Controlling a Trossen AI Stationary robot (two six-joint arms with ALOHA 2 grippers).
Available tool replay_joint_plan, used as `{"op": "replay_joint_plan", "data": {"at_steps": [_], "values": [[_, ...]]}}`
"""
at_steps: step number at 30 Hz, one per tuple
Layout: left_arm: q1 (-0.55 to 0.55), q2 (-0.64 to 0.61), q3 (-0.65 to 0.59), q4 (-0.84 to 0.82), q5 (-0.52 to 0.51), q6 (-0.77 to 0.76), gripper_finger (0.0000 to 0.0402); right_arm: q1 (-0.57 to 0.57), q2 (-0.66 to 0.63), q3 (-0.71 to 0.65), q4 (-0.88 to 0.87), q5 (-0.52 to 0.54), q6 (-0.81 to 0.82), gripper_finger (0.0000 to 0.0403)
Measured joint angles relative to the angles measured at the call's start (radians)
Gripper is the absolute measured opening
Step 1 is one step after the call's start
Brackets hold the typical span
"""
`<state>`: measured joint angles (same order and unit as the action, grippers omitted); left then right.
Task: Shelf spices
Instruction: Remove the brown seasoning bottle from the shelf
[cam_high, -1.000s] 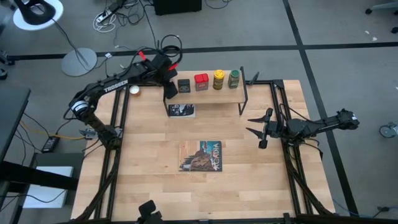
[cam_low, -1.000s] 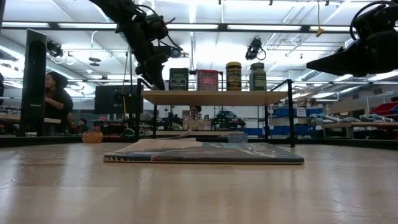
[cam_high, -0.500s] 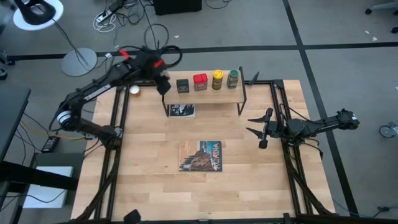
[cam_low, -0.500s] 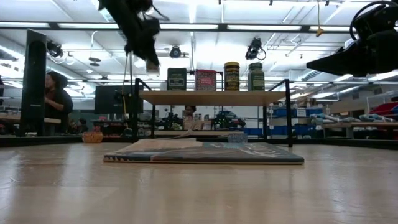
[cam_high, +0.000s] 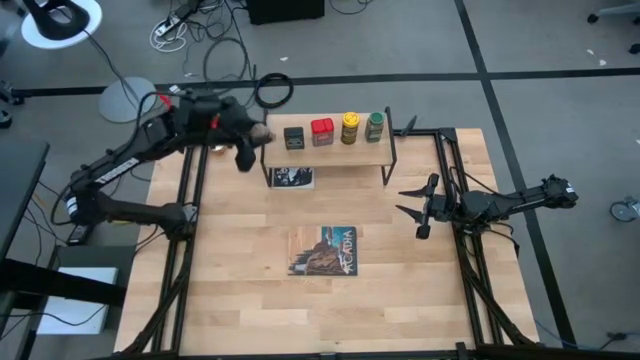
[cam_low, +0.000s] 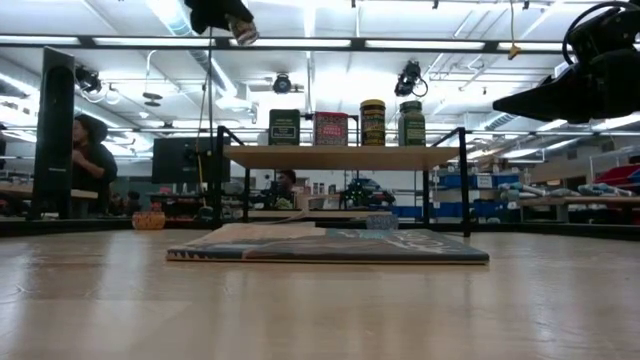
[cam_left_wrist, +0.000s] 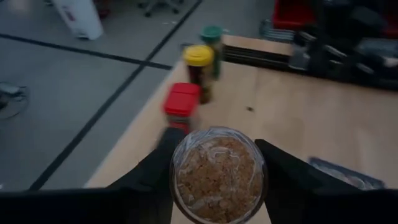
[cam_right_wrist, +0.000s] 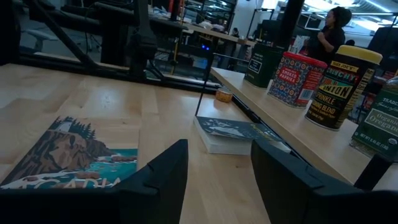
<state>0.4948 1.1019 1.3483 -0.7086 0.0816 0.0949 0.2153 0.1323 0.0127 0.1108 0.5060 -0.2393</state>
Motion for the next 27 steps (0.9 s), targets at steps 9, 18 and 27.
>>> {"op": "replay_joint_plan", "data": {"at_steps": [9, 18, 27], "values": [[-0.223, 0.056, -0.114, -0.006, -0.052, -0.135, 0.0179, 0.0, 0.0, 0.0, 0.001, 0.0, 0.0, 0.0176], [-0.4, 0.175, -0.329, 0.235, -0.13, -0.284, 0.0179, 0.0, 0.0, 0.0, 0.017, 0.0, 0.0, 0.0176], [-0.46, 0.355, -0.444, 0.448, -0.227, -0.23, 0.0179, 0.0, 0.0, 0.0, 0.023, 0.0, 0.0, 0.0176]]}}
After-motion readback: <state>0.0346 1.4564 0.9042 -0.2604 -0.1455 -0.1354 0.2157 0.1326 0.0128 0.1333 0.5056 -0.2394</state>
